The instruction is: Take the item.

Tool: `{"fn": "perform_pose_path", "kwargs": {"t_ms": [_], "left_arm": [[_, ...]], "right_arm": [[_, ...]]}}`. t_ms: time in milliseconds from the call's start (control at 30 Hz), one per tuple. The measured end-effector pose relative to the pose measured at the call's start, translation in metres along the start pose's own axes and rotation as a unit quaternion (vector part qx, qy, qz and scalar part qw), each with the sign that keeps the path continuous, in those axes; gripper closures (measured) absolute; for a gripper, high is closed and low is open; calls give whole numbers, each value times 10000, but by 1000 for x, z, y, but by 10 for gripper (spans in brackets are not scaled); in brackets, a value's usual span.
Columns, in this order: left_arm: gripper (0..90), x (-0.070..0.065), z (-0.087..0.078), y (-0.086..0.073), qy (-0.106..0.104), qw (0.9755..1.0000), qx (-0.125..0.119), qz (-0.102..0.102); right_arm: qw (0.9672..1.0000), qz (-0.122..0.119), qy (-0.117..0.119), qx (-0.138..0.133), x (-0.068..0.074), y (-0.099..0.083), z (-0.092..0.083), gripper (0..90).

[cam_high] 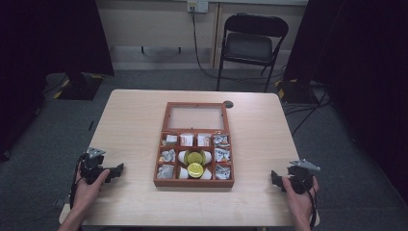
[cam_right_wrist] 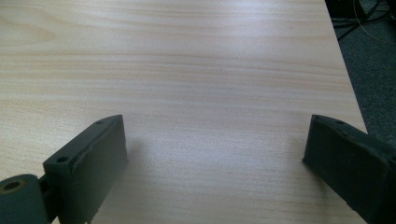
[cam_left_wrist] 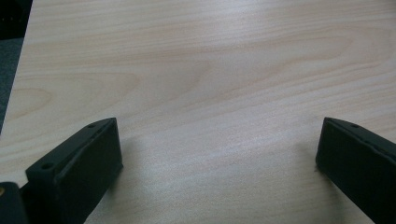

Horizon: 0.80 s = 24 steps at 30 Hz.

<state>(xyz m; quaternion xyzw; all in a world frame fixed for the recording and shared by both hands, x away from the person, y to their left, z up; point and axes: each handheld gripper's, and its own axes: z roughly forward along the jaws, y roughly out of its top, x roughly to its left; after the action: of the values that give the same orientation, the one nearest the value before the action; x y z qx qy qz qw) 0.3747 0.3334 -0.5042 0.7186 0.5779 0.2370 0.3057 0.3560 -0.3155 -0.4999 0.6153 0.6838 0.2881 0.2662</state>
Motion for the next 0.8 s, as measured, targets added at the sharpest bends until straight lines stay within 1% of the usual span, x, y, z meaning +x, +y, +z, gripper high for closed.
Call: {"fn": "perform_pose_path", "kwargs": {"t_ms": [233,367,400,433,467,500,600,700,800], "left_arm": [[0,0,0,0,0,10000,0,1],[0,0,0,0,2,10000,2,7],[0,0,0,0,4,10000,-1,9],[0,0,0,0,-1,10000,0,10],[0,0,1,0,-4,10000,-7,-1],[0,0,1,1,-7,10000,4,6],[0,0,1,1,-7,10000,4,6],[0,0,1,1,-7,10000,4,7],[0,0,1,1,-7,10000,4,6]], "right_arm": [[10000,-4,-2,1,0,0,0,52],[10000,-31,34,-2,-1,0,0,57],[10000,-28,50,1,-1,1,0,72],[10000,-35,85,-34,-1,1,-1,134],[9999,-57,108,-40,0,2,-1,149],[9999,-104,126,-12,0,3,-1,149],[9998,-142,162,27,2,4,-2,158],[9995,-231,195,3,4,5,-3,158],[9995,-207,227,-30,5,5,-5,159]]}}
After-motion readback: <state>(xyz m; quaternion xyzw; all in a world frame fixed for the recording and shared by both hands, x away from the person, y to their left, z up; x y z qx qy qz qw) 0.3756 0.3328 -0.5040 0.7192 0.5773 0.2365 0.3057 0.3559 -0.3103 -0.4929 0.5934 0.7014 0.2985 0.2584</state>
